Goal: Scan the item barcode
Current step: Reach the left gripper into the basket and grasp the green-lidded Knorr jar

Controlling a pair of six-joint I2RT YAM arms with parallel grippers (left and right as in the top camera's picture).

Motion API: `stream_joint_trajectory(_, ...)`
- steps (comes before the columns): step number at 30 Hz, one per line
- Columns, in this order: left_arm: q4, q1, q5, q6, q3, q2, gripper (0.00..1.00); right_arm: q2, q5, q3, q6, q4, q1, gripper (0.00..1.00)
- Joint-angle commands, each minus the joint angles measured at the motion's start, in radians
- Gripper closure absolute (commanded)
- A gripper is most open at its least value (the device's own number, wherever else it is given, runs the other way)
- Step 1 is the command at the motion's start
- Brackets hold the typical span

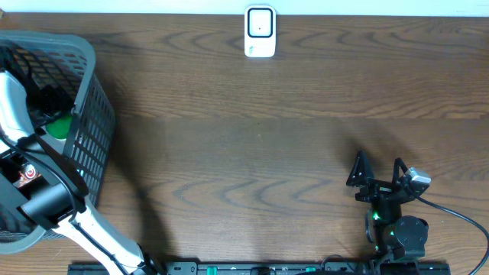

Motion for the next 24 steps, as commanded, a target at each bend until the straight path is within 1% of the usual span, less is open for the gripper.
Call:
stream_joint_trajectory(1, 0.018, 0.004, -0.016, 0.013, -0.028, 0.019, 0.14, -0.003, 0.008, -0.002, 0.001, -0.003, 0.003, 0.01)
stream_joint_trajectory(5, 0.048, 0.004, 0.007, 0.012, -0.066, 0.02, 0.14, -0.003, 0.008, -0.002, 0.001, -0.003, 0.003, 0.01)
stream_joint_trajectory(14, 0.122, 0.003, 0.007, 0.009, -0.182, 0.02, 0.14, -0.003, 0.009, -0.002, 0.001, -0.003, 0.003, 0.01)
stream_joint_trajectory(21, 0.147, 0.003, 0.006, 0.009, -0.201, 0.021, 0.14, -0.003, 0.008, -0.002, 0.001, -0.003, 0.003, 0.01)
stream_joint_trajectory(22, 0.147, 0.003, 0.006, 0.009, -0.201, 0.021, 0.14, -0.003, 0.008, -0.002, 0.001, -0.003, 0.003, 0.01)
stream_joint_trajectory(24, 0.148, 0.003, 0.006, 0.01, -0.201, 0.021, 0.2, -0.003, 0.008, -0.002, 0.001, -0.003, 0.003, 0.01)
